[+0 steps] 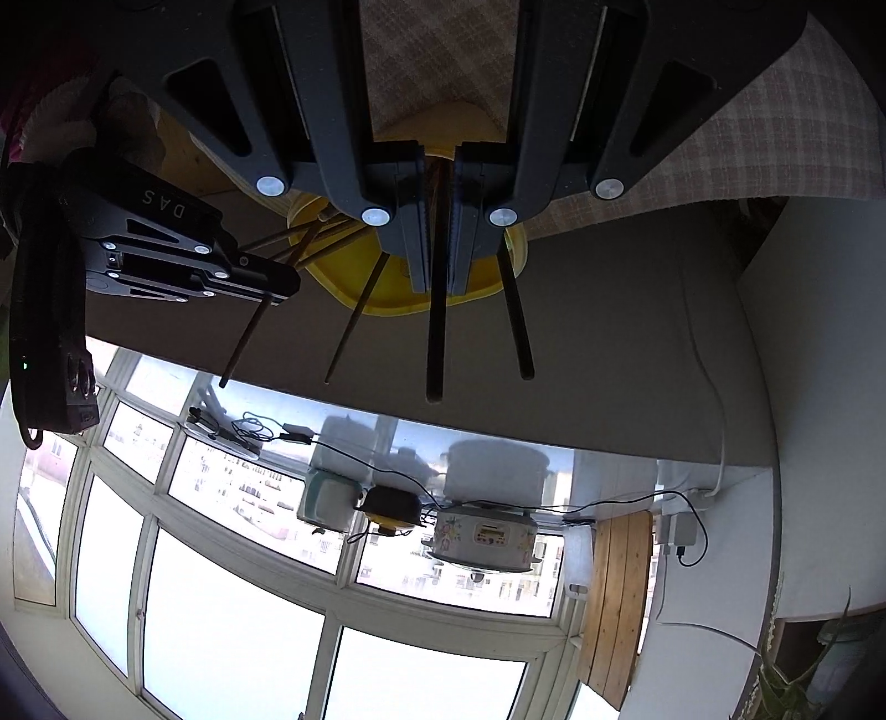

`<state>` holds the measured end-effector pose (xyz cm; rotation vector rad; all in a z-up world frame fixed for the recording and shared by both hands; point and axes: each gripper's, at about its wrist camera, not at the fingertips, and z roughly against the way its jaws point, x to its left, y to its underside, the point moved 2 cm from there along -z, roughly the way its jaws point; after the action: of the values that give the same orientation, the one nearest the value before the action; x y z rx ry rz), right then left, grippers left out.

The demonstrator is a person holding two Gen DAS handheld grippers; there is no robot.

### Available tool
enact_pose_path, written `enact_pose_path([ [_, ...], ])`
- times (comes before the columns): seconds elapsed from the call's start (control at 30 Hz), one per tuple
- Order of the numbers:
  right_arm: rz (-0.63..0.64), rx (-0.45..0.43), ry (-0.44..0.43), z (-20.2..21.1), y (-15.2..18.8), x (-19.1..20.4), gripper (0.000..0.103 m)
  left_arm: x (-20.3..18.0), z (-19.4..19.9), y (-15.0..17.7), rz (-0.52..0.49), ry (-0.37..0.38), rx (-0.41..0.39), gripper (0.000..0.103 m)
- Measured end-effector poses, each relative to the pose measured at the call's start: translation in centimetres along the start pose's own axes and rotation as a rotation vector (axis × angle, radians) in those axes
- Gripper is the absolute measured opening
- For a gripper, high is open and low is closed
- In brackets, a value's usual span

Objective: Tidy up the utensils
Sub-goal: 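Open the left tool to release the black chopstick while the right tool releases the red-tipped chopstick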

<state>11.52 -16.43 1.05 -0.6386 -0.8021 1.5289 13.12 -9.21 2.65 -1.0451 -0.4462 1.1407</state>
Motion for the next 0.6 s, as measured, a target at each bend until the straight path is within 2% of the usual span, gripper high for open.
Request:
enact_pose_path([
  [0.17,-0.009,-0.004,0.002,0.4,0.3,-0.3,0.005,0.2,0.2,0.2,-0.001,-0.002,0.001,0.004],
  [0.2,-0.009,-0.006,0.005,0.5,0.3,-0.4,0.005,0.2,0.4,0.3,-0.001,-0.004,-0.002,0.011],
  [0.23,-0.009,-0.009,0.007,0.6,0.3,-0.4,0.005,0.3,0.6,0.3,0.000,-0.006,-0.006,0.023],
  [0.27,-0.008,-0.011,0.009,0.7,0.4,-0.4,0.005,0.5,0.7,0.3,0.003,-0.003,-0.010,0.027],
  [0.43,-0.009,-0.023,0.015,1.4,0.7,-0.3,0.007,0.7,2.0,0.8,0.007,-0.003,-0.026,0.030],
  [0.47,-0.011,-0.027,0.016,1.6,0.7,-0.3,0.011,0.7,2.2,0.9,0.009,-0.003,-0.031,0.032],
  [0.5,-0.013,-0.033,0.015,1.8,0.8,-0.3,0.019,0.8,2.5,1.0,0.013,-0.002,-0.036,0.038],
  [0.57,-0.013,-0.050,0.015,2.2,1.0,-0.2,0.032,0.8,3.0,1.1,0.018,0.001,-0.043,0.041],
  [0.6,-0.008,-0.057,0.018,2.5,1.1,-0.1,0.033,0.8,3.2,1.2,0.018,0.000,-0.047,0.041],
])
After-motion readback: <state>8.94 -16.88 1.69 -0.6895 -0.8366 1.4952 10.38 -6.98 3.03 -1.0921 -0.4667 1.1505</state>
